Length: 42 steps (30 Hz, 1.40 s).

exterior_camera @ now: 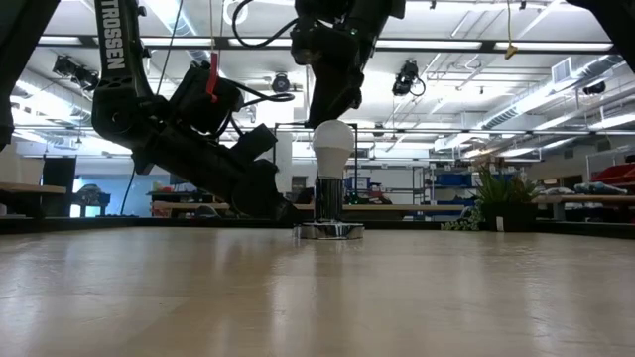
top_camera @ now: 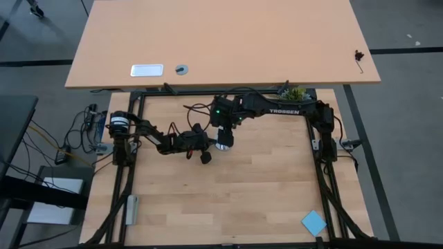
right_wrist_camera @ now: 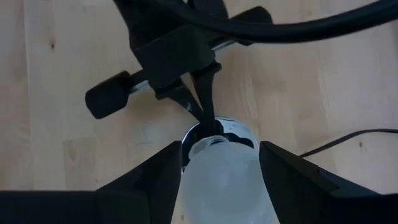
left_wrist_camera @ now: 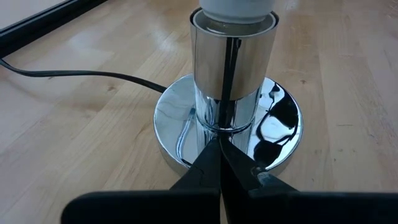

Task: Screw lightbulb
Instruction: Insert the lightbulb into the lamp socket

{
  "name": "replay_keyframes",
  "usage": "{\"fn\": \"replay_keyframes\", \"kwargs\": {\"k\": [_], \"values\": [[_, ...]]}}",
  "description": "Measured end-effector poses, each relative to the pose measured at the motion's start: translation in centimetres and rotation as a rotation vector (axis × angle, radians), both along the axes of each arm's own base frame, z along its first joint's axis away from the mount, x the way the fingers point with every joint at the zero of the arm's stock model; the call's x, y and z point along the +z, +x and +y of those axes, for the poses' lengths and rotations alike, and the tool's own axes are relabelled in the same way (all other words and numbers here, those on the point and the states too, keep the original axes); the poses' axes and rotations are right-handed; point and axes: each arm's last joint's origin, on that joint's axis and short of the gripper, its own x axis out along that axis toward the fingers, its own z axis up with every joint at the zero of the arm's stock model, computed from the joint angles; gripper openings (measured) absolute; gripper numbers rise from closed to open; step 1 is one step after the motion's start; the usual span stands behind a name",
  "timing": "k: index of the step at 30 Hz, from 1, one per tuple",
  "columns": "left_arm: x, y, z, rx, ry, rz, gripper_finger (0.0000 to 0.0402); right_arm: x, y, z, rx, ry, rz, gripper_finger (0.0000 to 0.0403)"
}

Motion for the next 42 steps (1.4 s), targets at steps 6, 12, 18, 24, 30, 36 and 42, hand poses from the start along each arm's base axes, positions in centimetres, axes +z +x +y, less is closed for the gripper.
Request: {"fn": "replay_keyframes", "kwargs": {"k": [6,12,18,24,30,36,42], "values": [[0.0,0.0,0.0,0.0,0.0,0.0,0.0001,0.5,0.2,-0.1,-0.025,-0.029,-0.024,0.0217],[0.0,0.0,0.0,0.0,0.0,0.0,0.0001,3.5,-0.5,-0.2,-0.012,-0.074,0.001,0.0237],[0.0,0.0,0.0,0.0,0.0,0.0,0.0001,4.1,-1.4,-0.2,0.065,-0.099,0.074,0.0217],[0.0,0.0,0.0,0.0,0.0,0.0,0.0001,2.8,-1.5,-0.6,0.057,-0.09,0.11,0.0131],[0.0,0.0,0.0,0.0,0.0,0.0,0.0001,1.8,-1.5,-0.7,0.064,-0.081,0.127,0.0048],[0.0,0.0,0.0,0.0,0.0,0.001,0.0001,1.7,-1.2,-0.7,0.067,-0.077,0.101,0.0015],[0.0,0.0,0.0,0.0,0.0,0.001,0.0001,1.8,-1.1,-0.7,0.072,-0.065,0.085,0.0019]]}}
